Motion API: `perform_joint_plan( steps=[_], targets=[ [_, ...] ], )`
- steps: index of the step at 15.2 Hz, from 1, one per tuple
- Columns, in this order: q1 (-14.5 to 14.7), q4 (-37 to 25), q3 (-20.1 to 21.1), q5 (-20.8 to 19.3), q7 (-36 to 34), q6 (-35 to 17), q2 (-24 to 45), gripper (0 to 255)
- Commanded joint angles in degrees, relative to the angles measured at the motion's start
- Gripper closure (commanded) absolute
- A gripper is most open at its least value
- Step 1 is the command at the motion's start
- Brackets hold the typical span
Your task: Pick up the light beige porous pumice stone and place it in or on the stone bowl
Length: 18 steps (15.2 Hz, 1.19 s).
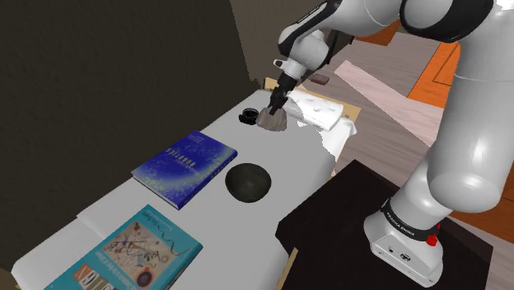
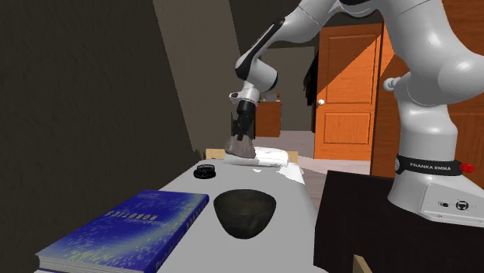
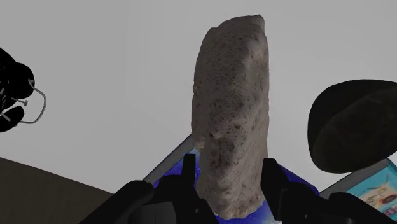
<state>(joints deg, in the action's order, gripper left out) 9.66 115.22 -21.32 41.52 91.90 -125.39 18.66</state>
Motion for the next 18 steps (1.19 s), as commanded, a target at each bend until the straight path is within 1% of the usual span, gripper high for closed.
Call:
perform_joint_plan(
  steps=[1, 5, 10, 18],
  targets=[
    [2.1, 3.9, 0.5, -0.3, -1.6, -2.3, -3.1, 255],
    [5.9, 10.7, 2.1, -0.5, -5.2, -6.8, -8.3, 255],
    [10.3, 17.8, 5.0, -0.6, -10.5, -12.1, -13.9, 255],
    [17.0, 25.7, 11.2, 0.2, -20.4, -19.8, -20.3, 255]
  ],
)
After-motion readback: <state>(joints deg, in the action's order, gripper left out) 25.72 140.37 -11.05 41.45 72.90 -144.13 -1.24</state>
